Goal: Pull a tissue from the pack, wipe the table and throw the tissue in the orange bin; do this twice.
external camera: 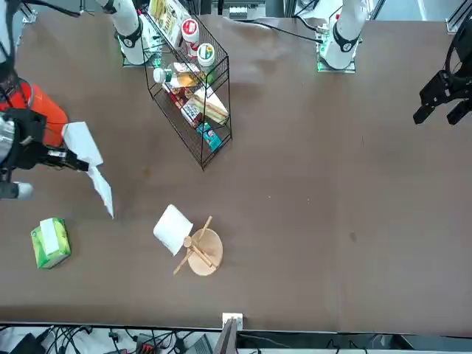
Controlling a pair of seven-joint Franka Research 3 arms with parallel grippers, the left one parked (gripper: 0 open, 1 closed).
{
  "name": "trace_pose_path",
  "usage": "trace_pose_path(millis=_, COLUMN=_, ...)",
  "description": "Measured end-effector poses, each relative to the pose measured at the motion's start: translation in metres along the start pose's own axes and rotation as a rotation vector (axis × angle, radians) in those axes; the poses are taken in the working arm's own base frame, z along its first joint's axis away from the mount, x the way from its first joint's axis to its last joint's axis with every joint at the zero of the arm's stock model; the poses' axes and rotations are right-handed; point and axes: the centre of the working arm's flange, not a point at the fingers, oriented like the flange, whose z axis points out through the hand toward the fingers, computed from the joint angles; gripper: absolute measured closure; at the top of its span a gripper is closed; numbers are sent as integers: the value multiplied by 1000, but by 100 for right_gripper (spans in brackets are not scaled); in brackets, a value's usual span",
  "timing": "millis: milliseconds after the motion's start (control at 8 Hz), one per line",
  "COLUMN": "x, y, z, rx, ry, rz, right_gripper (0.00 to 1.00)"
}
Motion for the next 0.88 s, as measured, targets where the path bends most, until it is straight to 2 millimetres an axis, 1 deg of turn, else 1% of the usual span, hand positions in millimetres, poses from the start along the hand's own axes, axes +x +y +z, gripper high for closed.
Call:
trace_pose_path(millis=125, x=-1, y=-3, z=14, rx=7, ry=-13, rz=9, right_gripper=99)
trace_pose_path(millis=250, x=-3, y=0, z=31, rx=13, ry=-22, rz=20, right_gripper=99)
trace_pose_path(millis=625, x=-14, y=21, z=87, rx=11, ry=-45, rz=65, right_gripper=99)
trace_pose_path(millis=875, x=-17, y=23, z=117, rx=5, ry=-54, rz=75, right_gripper=99)
